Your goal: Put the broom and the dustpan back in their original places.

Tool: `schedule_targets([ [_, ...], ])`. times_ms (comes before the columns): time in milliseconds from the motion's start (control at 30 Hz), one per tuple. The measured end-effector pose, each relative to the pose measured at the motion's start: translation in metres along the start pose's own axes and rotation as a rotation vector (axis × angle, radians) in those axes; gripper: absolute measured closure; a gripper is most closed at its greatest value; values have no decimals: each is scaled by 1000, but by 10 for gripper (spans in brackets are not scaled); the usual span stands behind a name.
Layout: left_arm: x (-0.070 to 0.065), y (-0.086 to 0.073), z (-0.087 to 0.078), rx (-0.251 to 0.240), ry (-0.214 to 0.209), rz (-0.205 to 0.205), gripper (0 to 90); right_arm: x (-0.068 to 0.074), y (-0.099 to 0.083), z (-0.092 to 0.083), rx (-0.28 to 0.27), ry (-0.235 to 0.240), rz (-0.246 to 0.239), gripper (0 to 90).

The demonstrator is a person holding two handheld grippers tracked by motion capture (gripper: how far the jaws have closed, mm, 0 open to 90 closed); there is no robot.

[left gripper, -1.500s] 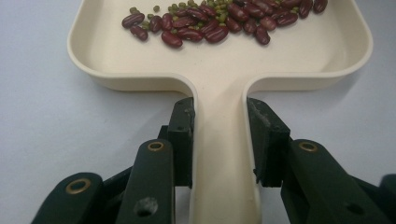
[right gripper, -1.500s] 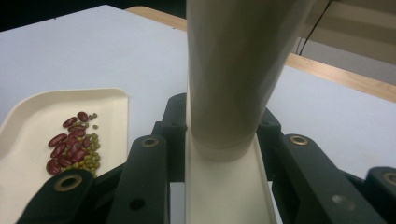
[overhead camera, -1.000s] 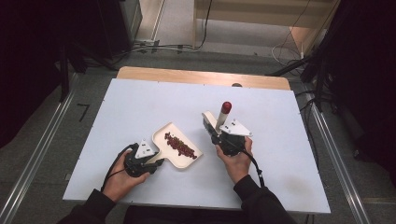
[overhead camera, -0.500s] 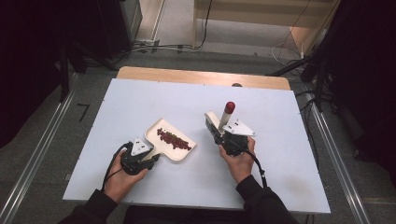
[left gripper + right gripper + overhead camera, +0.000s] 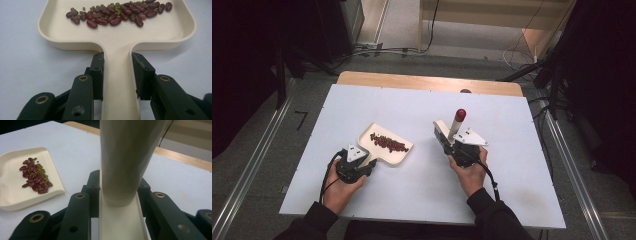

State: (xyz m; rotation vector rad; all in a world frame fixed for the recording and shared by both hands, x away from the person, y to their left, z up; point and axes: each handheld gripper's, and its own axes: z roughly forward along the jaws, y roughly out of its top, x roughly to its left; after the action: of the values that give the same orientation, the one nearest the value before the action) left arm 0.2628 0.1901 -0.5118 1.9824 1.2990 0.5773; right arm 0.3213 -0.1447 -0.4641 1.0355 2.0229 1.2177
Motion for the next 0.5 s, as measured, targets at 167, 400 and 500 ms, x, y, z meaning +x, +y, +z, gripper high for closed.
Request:
schedule_targets([
  [167,3,1,1,-4,45,-35,668,0,0,0,1,0,0,642],
  [400,12,3,4,-9,110,-97,668,1,-1,1,5,1,-3,642],
  [500,14,4,5,-11,130,-120,668,1,-1,1,6,3,-4,642],
])
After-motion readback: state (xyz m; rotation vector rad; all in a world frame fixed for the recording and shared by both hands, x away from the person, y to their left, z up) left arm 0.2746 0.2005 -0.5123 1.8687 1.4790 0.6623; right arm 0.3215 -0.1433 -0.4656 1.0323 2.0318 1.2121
